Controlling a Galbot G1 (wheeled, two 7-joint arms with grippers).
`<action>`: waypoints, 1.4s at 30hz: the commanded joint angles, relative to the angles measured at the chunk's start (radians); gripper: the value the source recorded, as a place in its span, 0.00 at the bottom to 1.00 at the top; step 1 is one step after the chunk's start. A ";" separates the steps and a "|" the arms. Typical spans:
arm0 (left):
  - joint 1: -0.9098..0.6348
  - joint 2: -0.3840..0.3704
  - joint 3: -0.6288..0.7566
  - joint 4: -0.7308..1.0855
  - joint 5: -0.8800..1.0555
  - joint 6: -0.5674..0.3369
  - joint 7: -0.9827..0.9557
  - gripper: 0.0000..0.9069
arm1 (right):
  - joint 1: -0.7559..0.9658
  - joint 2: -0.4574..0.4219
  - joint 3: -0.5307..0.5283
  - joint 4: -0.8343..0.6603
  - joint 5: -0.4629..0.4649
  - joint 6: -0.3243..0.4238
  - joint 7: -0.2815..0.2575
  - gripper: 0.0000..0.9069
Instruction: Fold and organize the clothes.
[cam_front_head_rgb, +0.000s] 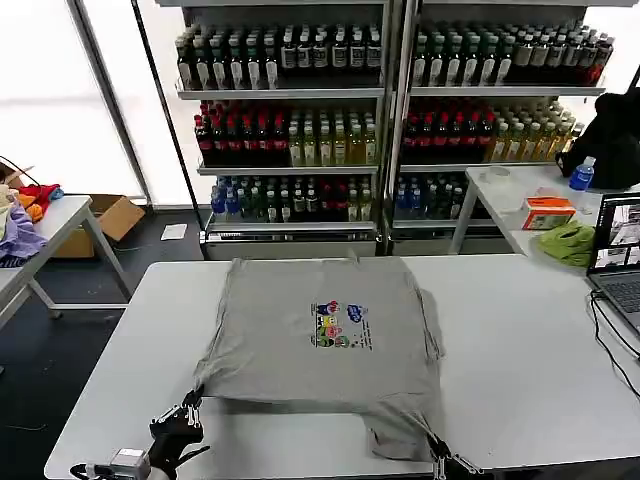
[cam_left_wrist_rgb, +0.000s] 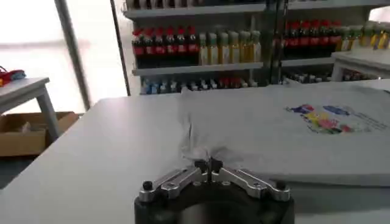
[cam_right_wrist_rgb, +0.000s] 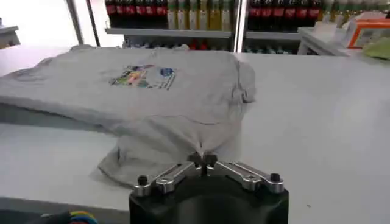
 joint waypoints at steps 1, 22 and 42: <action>0.036 0.026 -0.005 -0.088 -0.013 0.018 0.002 0.01 | 0.009 0.007 0.001 0.026 0.041 0.029 -0.001 0.00; -0.393 0.355 0.091 0.196 -0.393 0.174 0.001 0.01 | 0.539 0.023 -0.022 -0.225 0.123 -0.027 0.112 0.00; -0.804 0.364 0.397 0.529 -0.427 0.154 0.009 0.01 | 0.885 0.047 -0.143 -0.575 0.084 -0.081 0.140 0.00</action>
